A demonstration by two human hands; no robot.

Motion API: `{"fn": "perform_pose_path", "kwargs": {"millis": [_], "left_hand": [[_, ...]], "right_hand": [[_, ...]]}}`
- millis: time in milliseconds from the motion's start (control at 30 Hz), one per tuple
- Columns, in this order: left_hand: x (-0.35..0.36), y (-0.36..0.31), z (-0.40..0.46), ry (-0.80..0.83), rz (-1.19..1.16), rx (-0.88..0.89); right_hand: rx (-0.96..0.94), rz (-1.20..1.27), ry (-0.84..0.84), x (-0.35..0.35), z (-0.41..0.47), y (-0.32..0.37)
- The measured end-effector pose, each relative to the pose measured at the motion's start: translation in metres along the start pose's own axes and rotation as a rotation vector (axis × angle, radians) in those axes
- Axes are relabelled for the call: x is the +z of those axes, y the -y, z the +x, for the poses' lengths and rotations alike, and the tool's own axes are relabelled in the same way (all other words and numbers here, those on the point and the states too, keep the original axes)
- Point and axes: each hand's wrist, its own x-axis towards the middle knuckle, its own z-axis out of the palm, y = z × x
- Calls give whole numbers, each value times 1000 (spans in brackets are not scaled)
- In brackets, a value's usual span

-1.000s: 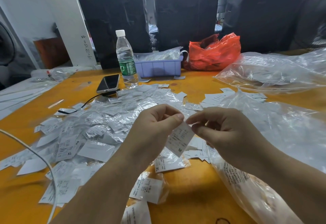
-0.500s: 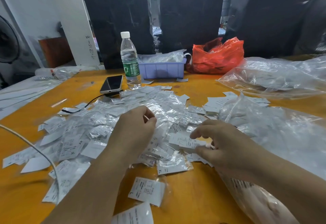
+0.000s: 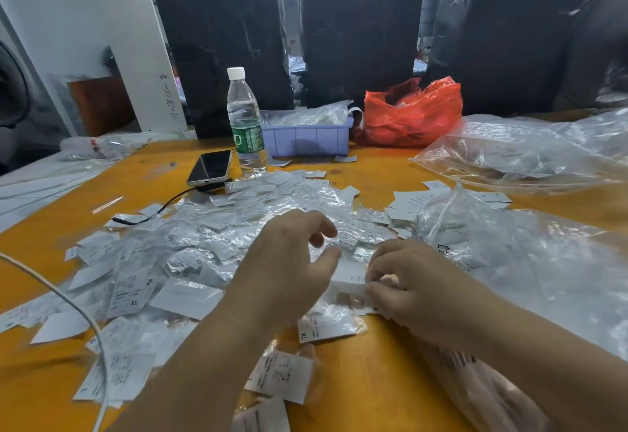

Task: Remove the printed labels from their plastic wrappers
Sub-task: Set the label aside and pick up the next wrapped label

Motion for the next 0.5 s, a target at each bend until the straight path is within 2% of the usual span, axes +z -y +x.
{"fn": "perform_pose_path", "kwargs": {"millis": [100, 233, 300, 433, 500], "left_hand": [[0, -2, -1, 119, -128, -9], [-2, -6, 0, 271, -389, -77], [-1, -7, 2, 304, -461, -97], [2, -11, 1, 329, -645, -184], [3, -12, 0, 325, -664, -204]], "right_hand": [[-11, 60, -78, -1, 0, 0], [-60, 134, -324, -7, -4, 2], [-93, 167, -395, -12, -6, 3], [-200, 134, -328, -15, -11, 11], [-226, 115, -282, -13, -12, 11]]}}
